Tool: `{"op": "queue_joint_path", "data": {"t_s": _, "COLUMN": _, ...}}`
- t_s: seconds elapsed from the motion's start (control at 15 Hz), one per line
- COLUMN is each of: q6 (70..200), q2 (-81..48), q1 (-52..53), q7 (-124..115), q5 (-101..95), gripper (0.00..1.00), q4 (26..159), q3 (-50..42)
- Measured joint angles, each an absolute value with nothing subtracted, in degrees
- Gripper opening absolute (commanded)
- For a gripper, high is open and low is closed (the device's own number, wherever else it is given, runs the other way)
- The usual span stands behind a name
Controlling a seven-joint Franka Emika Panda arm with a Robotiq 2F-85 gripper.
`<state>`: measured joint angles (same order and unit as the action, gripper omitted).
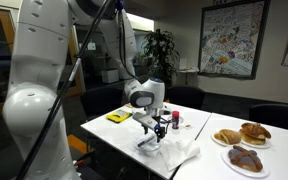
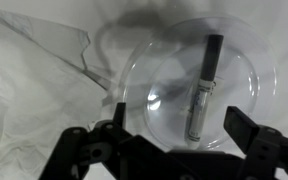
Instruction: Remove the marker from the white plate
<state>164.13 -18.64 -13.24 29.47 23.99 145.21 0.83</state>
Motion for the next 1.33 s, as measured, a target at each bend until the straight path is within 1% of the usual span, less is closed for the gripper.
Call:
{"op": "queue_joint_path", "data": {"t_s": 0.4, "q6": 166.2, "q2": -23.78, "q1": -11.9, "q7": 27.1, "q5": 24.02, "gripper": 1.0, "q4": 141.02, "q3": 0.83}}
{"op": "queue_joint_path", "data": {"t_s": 0.8, "q6": 166.03, "q2": -27.38, "q1": -10.67, "q7": 13.86, "q5": 13.0, "gripper": 1.0, "q4": 138.12, "q3": 1.3}}
{"op": "queue_joint_path", "data": {"t_s": 0.87, "q6": 166.02, "q2": -27.89, "q1": -9.69, "q7": 11.27, "q5": 11.45, "gripper": 0.89, "q4": 137.86, "q3": 0.52}}
{"op": "queue_joint_path", "data": {"t_s": 0.93, "q6": 166.02, "q2": -28.26, "q1": -8.67, "q7": 8.88, "q5": 10.17, "gripper": 0.73, "q4": 137.67, "q3": -0.28}}
{"op": "queue_joint_path", "data": {"t_s": 1.0, "q6": 166.02, "q2": -28.56, "q1": -7.63, "q7": 6.72, "q5": 9.11, "gripper": 0.67, "q4": 137.51, "q3": -1.05}}
{"op": "queue_joint_path", "data": {"t_s": 1.07, "q6": 166.03, "q2": -28.82, "q1": -6.62, "q7": 4.75, "q5": 8.21, "gripper": 0.57, "q4": 137.39, "q3": -1.78}}
{"op": "queue_joint_path", "data": {"t_s": 1.33, "q6": 166.03, "q2": -28.95, "q1": -3.55, "q7": -0.71, "q5": 6.16, "gripper": 0.3, "q4": 137.14, "q3": -4.06}}
